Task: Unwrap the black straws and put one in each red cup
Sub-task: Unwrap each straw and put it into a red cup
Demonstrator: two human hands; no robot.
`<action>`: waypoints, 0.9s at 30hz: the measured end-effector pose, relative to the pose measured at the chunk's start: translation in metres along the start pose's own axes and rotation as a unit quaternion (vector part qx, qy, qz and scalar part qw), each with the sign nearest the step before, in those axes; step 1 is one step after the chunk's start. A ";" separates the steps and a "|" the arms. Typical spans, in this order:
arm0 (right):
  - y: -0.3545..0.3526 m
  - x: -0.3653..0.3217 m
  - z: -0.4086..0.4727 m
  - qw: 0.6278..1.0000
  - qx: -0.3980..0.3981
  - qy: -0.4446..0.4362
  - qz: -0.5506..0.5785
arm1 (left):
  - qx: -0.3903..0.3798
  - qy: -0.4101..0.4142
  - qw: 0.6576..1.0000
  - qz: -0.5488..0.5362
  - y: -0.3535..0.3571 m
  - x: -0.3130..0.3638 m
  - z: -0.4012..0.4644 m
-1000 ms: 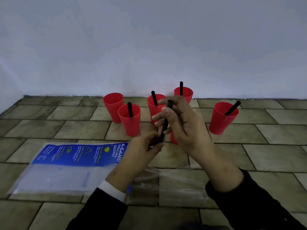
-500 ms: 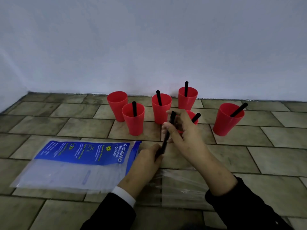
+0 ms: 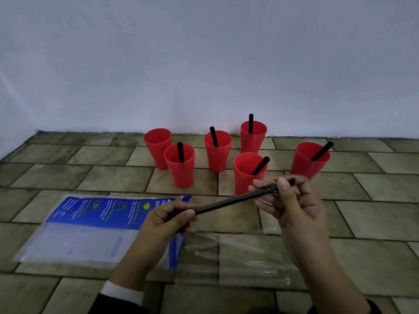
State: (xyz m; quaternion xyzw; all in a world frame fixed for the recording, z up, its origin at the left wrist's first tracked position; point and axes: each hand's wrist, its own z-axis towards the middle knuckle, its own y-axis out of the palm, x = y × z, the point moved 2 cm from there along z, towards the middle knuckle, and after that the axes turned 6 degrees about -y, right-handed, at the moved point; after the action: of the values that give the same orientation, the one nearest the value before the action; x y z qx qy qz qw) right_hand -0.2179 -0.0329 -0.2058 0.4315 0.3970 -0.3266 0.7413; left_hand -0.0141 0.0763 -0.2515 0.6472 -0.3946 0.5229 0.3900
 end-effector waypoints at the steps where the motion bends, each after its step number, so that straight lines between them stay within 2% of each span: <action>1: -0.004 0.006 -0.004 0.999 0.024 0.018 0.012 | -0.014 -0.014 0.999 -0.048 -0.002 -0.004 -0.003; 4: -0.013 0.018 -0.011 0.994 0.080 0.068 0.036 | -0.038 -0.053 0.986 -0.156 -0.001 -0.013 -0.008; 8: -0.023 0.031 -0.015 0.984 0.123 0.110 0.069 | -0.031 -0.062 0.975 -0.213 0.005 -0.015 -0.009; 13: -0.032 0.040 -0.015 0.975 0.157 0.149 0.044 | 0.009 -0.065 0.977 -0.203 0.007 -0.010 -0.003; 18: -0.038 0.045 -0.012 0.969 0.175 0.160 0.067 | 0.079 -0.073 0.971 -0.212 0.013 -0.013 0.003; 23: -0.043 0.045 -0.012 0.963 0.160 0.171 0.137 | 0.115 -0.053 0.967 -0.220 0.012 -0.015 0.008; 27: -0.043 0.045 -0.013 0.959 0.154 0.189 0.144 | 0.121 -0.036 0.963 -0.237 0.011 -0.017 0.011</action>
State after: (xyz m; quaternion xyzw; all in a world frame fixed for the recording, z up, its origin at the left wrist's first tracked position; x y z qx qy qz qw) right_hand -0.2364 -0.0455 -0.2656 0.6470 0.4079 -0.1861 0.6167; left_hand -0.0223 0.0641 -0.2686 0.7830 -0.1772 0.4354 0.4073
